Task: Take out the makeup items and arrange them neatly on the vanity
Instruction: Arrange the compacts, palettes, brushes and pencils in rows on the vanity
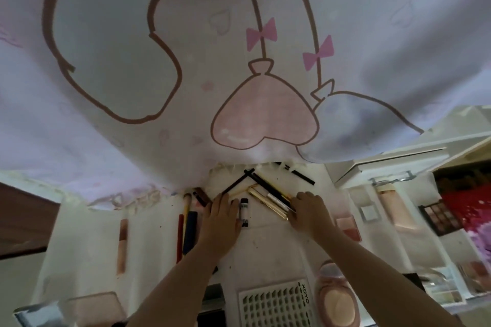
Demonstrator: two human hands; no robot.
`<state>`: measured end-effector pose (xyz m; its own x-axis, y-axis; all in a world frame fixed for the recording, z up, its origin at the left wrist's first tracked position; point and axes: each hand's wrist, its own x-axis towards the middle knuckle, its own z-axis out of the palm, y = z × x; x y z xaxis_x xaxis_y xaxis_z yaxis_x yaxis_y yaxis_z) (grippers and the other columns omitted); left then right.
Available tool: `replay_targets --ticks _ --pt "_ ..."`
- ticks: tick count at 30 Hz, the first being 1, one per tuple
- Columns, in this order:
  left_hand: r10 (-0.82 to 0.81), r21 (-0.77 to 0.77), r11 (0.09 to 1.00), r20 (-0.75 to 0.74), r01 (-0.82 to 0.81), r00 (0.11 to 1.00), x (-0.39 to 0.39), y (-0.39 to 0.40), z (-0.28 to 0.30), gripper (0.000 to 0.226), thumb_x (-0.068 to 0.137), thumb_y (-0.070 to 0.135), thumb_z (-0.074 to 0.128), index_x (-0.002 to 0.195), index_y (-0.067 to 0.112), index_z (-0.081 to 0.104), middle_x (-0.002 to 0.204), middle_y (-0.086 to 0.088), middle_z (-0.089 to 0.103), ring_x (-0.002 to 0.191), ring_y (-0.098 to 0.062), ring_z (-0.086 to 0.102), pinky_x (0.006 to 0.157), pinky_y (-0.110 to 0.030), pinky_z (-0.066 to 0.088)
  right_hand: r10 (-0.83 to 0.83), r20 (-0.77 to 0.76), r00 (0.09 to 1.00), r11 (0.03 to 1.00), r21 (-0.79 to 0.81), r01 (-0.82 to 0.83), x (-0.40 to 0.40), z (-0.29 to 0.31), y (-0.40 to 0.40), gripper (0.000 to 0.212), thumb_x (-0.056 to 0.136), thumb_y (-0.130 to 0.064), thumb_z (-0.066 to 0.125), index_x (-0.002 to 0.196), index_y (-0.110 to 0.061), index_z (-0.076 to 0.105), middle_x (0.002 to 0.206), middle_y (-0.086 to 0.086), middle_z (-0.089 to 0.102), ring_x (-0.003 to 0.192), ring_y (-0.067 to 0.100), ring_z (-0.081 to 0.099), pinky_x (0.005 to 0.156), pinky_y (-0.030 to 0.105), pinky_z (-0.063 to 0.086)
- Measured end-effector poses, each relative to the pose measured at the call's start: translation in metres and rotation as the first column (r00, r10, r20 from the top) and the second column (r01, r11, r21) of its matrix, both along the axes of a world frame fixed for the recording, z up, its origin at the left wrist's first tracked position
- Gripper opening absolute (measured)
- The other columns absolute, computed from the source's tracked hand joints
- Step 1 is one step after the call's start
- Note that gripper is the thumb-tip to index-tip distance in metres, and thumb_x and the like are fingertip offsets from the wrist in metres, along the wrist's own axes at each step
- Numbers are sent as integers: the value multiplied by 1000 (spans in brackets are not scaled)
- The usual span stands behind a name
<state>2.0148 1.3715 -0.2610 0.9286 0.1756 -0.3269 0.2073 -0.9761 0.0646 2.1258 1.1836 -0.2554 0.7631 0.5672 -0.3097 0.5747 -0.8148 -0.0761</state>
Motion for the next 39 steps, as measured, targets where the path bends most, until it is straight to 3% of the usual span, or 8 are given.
replay_targets --ticks 4,7,13,20,25,32,35,39 --pt "-19 67 998 55 15 998 0 7 -8 51 61 46 78 101 15 69 106 -11 69 98 -26 67 75 -39 56 11 -8 1000 998 -69 -11 1 -2 0 33 90 -25 43 118 -10 53 118 8 54 111 25 49 90 30 37" --pt "-22 28 999 81 20 996 -1 10 -5 45 76 44 48 98 12 69 103 -13 70 94 -28 69 72 -41 56 33 -8 999 990 -135 -34 -2 -3 3 31 93 -22 41 121 -10 50 122 9 52 113 25 47 93 33 38" --pt "34 -50 998 17 -33 999 -2 10 12 54 99 36 26 147 15 11 156 -8 6 144 -23 3 117 -40 6 -35 44 998 987 -158 42 -5 7 6 34 93 -32 42 116 -10 55 118 8 56 110 23 50 90 32 40" --pt "44 -188 982 224 -2 974 2 3 36 60 97 31 39 146 10 12 151 -6 19 140 -19 16 114 -25 14 53 19 998 996 73 -55 -5 75 8 29 95 -30 38 105 -7 52 103 9 61 97 26 59 74 30 44" --pt "88 -363 929 398 69 913 5 -3 79 41 97 30 34 128 7 45 122 -11 55 113 -24 51 92 -27 38 160 -188 969 918 389 -76 -22 130 36 27 96 -24 41 82 -8 58 71 3 54 66 17 50 57 14 35" --pt "-220 155 975 539 160 813 -9 21 156 39 93 45 34 87 12 54 62 1 62 47 -13 55 42 -22 34 -87 -242 966 675 699 236 -28 177 73 30 98 -10 31 103 -1 59 65 -10 41 57 1 36 50 6 35" --pt "-182 27 982 365 185 913 -7 32 195 33 98 39 31 106 11 47 82 -6 62 70 -25 56 56 -26 33 -57 -203 978 585 786 197 -29 202 82 28 96 -5 31 104 -3 57 58 -3 38 48 5 35 41 12 33" --pt "-107 -208 955 424 212 899 -9 38 220 19 99 33 33 89 17 38 61 8 40 58 -18 43 51 -21 31 79 11 997 505 862 -49 -34 232 85 23 95 -3 34 104 -3 55 52 -4 37 40 2 43 39 13 30"
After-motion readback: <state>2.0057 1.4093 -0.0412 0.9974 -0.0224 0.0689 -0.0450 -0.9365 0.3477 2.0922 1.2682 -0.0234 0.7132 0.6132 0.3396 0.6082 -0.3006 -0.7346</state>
